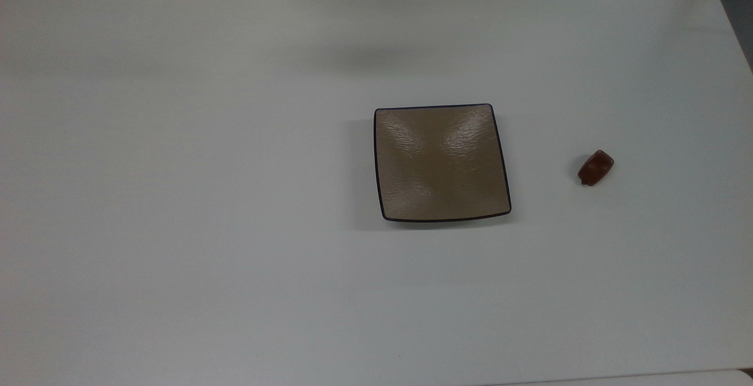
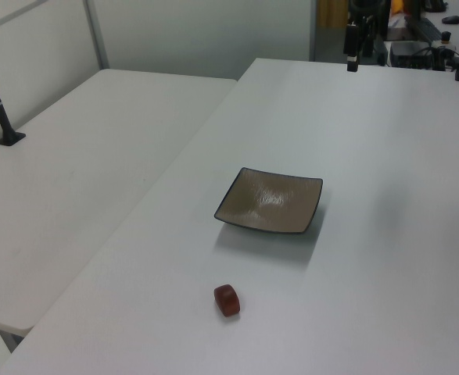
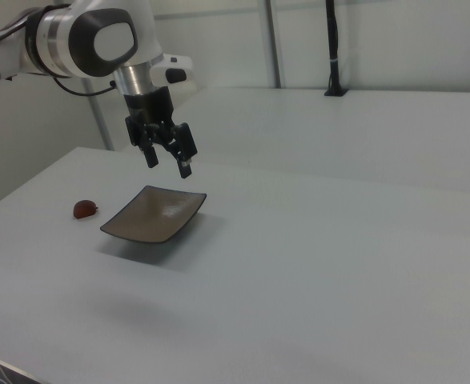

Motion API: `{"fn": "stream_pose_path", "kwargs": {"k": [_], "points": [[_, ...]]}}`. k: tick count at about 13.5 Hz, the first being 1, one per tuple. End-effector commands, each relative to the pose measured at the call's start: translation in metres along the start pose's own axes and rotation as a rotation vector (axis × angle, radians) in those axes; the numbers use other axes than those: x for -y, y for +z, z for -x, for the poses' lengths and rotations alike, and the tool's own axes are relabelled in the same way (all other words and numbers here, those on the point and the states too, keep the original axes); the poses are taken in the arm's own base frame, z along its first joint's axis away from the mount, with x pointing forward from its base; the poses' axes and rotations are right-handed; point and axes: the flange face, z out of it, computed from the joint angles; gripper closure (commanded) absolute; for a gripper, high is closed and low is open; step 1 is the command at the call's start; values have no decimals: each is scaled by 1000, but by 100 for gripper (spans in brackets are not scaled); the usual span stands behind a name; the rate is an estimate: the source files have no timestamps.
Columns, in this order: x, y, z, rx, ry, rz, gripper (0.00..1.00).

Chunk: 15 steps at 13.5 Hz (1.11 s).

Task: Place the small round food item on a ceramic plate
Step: 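Move the open gripper over the small reddish-brown food item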

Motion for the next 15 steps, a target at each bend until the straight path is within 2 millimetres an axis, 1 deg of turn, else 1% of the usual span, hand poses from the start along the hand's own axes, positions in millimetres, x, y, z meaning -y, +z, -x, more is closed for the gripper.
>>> {"fn": "stream_pose_path", "kwargs": {"k": [1,6,8,10,11,13,14,15], "points": [[7,1,8,-11,-15,-3,0],[18,6,8,-5,-4,-5,0],[30,12,6,1,16,-8,0],[52,28,-1,32,93,-32,0],[66,31,-6,43,133,-60,0],[105,34,-13,11,214,-113,0],[132,37,-14,-15,247,-129,0],[150,40,-15,-28,266,-143,0]]}}
